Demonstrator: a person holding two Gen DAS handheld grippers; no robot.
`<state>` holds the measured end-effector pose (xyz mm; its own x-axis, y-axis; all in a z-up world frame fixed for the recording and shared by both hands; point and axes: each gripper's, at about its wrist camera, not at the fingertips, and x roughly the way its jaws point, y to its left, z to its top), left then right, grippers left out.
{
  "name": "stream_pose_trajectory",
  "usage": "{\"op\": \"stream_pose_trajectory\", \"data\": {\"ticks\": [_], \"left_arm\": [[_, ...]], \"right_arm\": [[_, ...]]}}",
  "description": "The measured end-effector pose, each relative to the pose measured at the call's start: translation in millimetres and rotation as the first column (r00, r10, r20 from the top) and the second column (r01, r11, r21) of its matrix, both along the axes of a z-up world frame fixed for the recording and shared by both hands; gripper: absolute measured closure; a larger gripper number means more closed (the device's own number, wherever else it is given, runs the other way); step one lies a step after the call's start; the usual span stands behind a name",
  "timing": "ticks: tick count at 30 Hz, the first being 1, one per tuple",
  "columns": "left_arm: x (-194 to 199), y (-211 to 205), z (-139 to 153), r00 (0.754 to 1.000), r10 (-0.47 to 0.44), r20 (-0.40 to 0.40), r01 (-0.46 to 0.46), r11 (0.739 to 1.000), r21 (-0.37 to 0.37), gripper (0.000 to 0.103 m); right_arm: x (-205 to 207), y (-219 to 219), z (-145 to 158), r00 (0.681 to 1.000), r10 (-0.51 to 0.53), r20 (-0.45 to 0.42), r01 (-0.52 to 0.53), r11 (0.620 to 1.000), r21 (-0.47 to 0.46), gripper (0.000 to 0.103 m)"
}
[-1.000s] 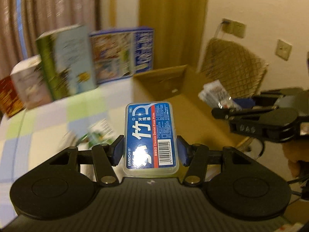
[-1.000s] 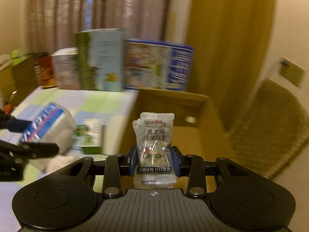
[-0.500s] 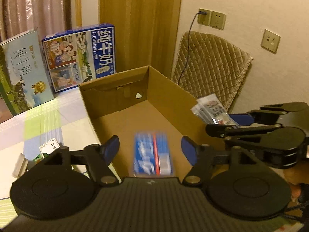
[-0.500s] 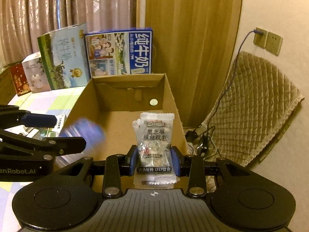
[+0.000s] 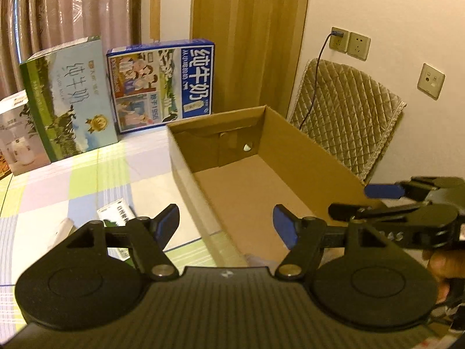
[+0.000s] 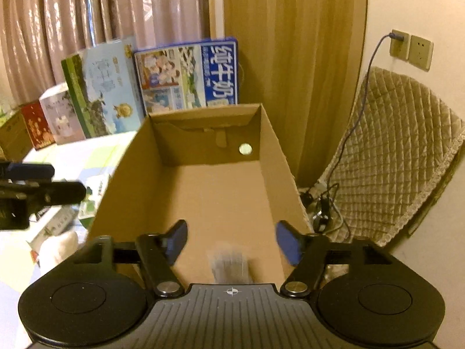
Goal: Organize objects
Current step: 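Carry both items to the cardboard box and release them inside, then return to the table and grasp the white towel with the right tool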
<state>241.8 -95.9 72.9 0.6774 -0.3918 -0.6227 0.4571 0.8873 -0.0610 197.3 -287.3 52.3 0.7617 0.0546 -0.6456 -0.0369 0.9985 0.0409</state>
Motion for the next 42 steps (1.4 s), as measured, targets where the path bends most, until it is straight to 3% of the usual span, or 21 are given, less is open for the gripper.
{"op": "stream_pose_trajectory", "data": {"ticks": [13, 19, 24, 28, 34, 39, 42], "left_arm": [[-18, 98, 13, 0.99, 0.137, 0.025, -0.137, 0.991, 0.004, 0.034], [-29, 149, 19, 0.972, 0.228, 0.059, -0.229, 0.973, 0.024, 0.03], [-34, 194, 12, 0.95, 0.31, 0.034, -0.311, 0.95, 0.035, 0.028], [-37, 219, -2, 0.939, 0.342, 0.018, -0.343, 0.937, 0.066, 0.026], [-39, 241, -25, 0.939, 0.343, -0.013, -0.34, 0.934, 0.106, 0.024], [-36, 244, -42, 0.942, 0.333, -0.038, -0.325, 0.934, 0.149, 0.024], [-29, 241, -55, 0.948, 0.311, -0.067, -0.298, 0.942, 0.154, 0.024]], "right_arm": [[-30, 51, 42, 0.992, 0.083, 0.094, -0.084, 0.996, 0.011, 0.031], [-44, 96, 63, 0.974, 0.159, 0.161, -0.167, 0.985, 0.036, 0.027], [-55, 138, 66, 0.952, 0.232, 0.198, -0.248, 0.967, 0.062, 0.024], [-57, 175, 49, 0.933, 0.312, 0.181, -0.326, 0.944, 0.055, 0.024], [-47, 221, -8, 0.914, 0.396, 0.085, -0.399, 0.916, 0.028, 0.023], [-33, 242, -59, 0.895, 0.445, 0.012, -0.445, 0.896, -0.006, 0.024], [-18, 242, -84, 0.902, 0.43, -0.048, -0.429, 0.903, 0.019, 0.024]]}}
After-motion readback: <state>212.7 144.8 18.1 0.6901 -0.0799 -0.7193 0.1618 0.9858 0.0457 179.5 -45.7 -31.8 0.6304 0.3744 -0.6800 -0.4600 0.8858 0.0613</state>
